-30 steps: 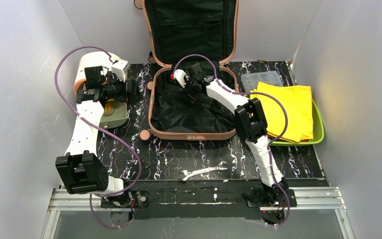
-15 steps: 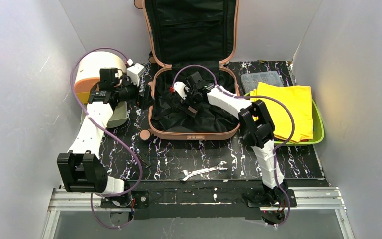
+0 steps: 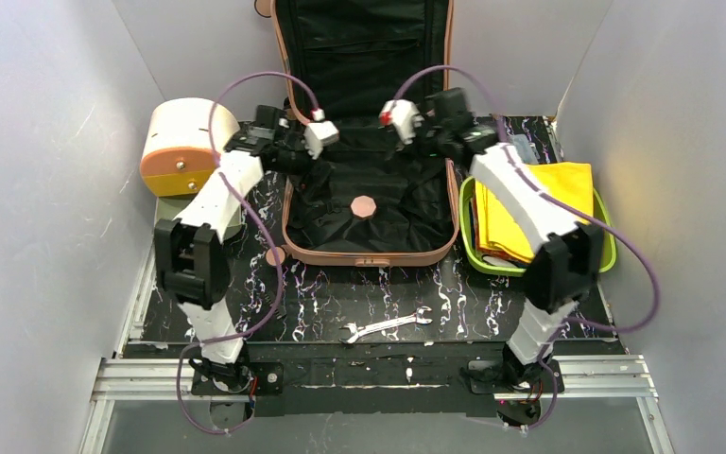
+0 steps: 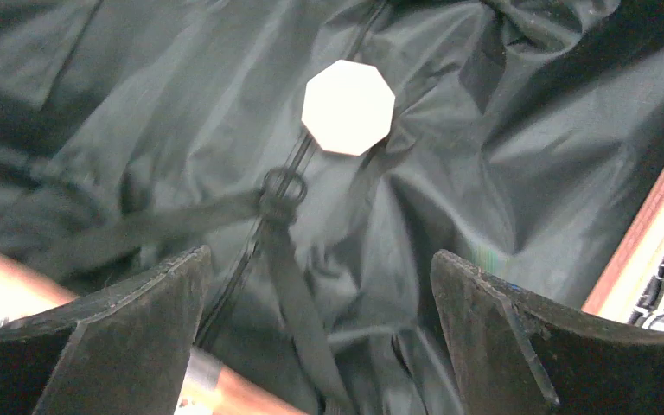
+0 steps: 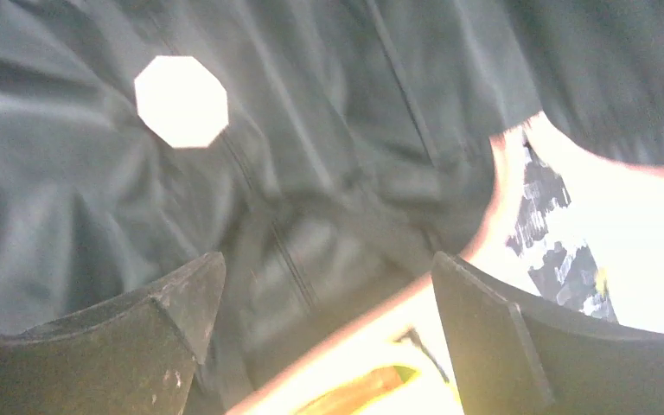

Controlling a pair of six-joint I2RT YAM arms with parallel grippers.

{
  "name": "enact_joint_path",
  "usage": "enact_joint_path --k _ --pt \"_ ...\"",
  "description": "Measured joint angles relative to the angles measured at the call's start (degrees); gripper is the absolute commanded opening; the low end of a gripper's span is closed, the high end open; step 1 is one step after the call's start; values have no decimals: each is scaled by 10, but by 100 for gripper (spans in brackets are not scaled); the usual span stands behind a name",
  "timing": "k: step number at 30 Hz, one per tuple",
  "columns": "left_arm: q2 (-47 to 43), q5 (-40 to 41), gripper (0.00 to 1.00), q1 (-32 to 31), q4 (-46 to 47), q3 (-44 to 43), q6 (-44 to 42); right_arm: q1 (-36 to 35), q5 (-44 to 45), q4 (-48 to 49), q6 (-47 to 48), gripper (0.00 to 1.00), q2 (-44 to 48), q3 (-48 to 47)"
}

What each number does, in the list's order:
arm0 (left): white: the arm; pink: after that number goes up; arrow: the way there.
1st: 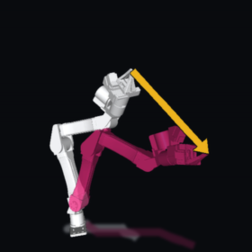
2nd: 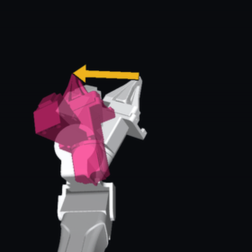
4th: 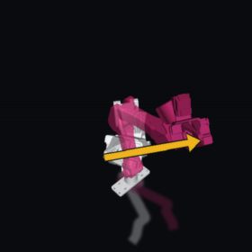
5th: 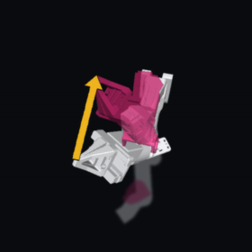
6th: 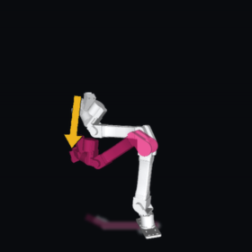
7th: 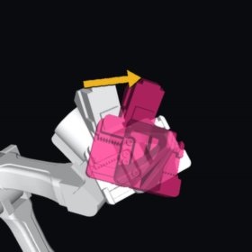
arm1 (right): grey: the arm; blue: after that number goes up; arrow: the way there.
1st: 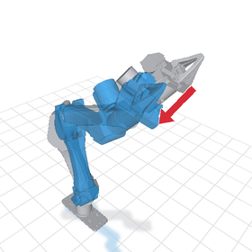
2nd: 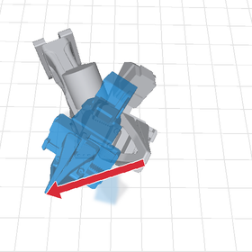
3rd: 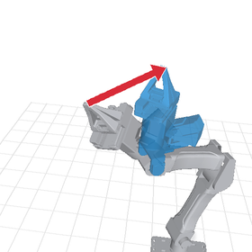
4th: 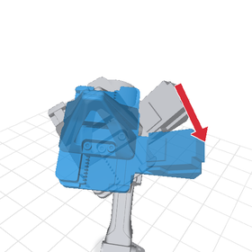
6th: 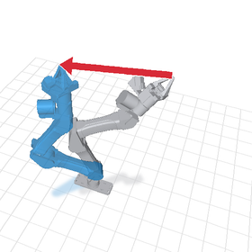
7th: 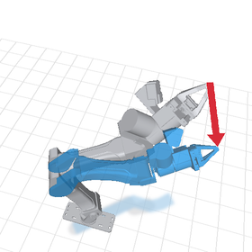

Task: Open, take out, and arrange the luggage
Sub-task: Place the makeup in the opened luggage, then pick up the makeup from the opened luggage.

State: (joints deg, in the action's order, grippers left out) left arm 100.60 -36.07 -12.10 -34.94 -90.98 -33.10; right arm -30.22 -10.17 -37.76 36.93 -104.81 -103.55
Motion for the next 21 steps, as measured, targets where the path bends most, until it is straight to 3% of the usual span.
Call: enact_joint_path --k 4,7,12,21 --pt "82 16 98 -67 -30 -57 -50 120 -47 17 12 98 90 101" --pt "145 15 98 -99 -63 -105 -81 187 -72 15 17 98 101 160" --pt "228 12 98 -102 -100 -171 -105 203 -111 -1 24 98 97 191" --pt "287 9 98 -104 -123 -221 -100 202 -150 6 26 98 118 209"
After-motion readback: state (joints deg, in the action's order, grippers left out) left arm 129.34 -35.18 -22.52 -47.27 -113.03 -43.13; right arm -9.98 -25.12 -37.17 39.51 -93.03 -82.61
